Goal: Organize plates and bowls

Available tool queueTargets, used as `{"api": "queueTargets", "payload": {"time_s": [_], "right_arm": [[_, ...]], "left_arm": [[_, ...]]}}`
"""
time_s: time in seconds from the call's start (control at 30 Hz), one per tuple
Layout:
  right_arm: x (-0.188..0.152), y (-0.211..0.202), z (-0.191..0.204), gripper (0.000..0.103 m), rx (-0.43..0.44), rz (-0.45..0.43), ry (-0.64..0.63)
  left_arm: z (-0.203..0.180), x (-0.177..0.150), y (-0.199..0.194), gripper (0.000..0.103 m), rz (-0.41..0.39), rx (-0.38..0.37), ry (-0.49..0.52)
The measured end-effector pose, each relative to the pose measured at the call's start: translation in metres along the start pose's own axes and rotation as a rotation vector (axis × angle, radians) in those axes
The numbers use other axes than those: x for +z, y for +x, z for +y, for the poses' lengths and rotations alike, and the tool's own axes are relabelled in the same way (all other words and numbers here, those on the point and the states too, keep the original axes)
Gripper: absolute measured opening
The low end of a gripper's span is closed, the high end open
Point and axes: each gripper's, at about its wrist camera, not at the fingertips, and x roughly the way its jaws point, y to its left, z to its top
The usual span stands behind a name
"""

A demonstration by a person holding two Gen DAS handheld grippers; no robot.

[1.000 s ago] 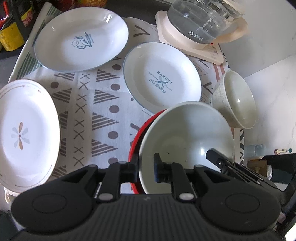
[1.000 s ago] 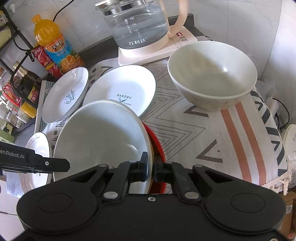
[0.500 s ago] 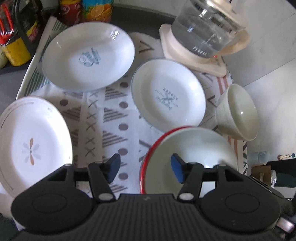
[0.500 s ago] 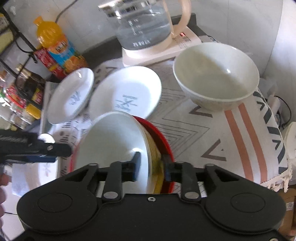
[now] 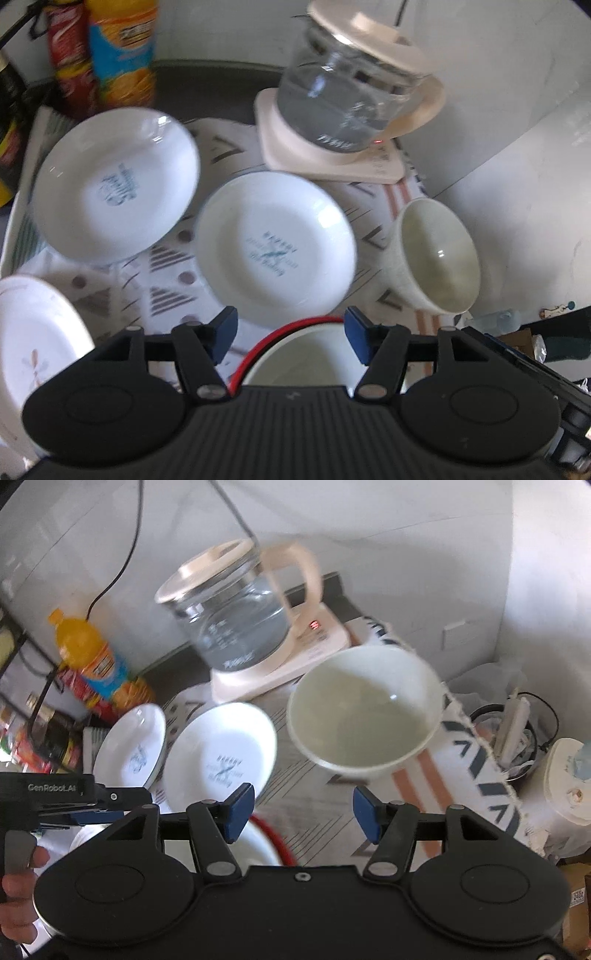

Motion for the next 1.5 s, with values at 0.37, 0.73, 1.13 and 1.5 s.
{"api": "queueTargets", "payload": {"time_s": [0.37, 0.73, 1.13, 1.5], "right_arm": [[0.017, 0.009, -0.041, 0.059, -0.03, -0.012, 0.084], [0.034, 0.042, -0.081, 0.058, -0.056, 0.031, 0.152], [0.046, 0.074, -0.101, 0.048, -0.063, 0.076, 0.185], [0.048, 0.106, -0.115, 0.03, -0.07, 0.146, 0.223]], "left_arm": [[-0.049, 0.024, 0.03, 0.062, -0.025, -0.056, 0.052], [-0.083, 0.039, 0.087, 0.06, 0.017, -0.069, 0.049], [-0.099, 0.05, 0.133, 0.055, 0.041, -0.061, 0.02], [-0.104, 0.055, 0.17, 0.021, 0.079, -0.036, -0.022]]}}
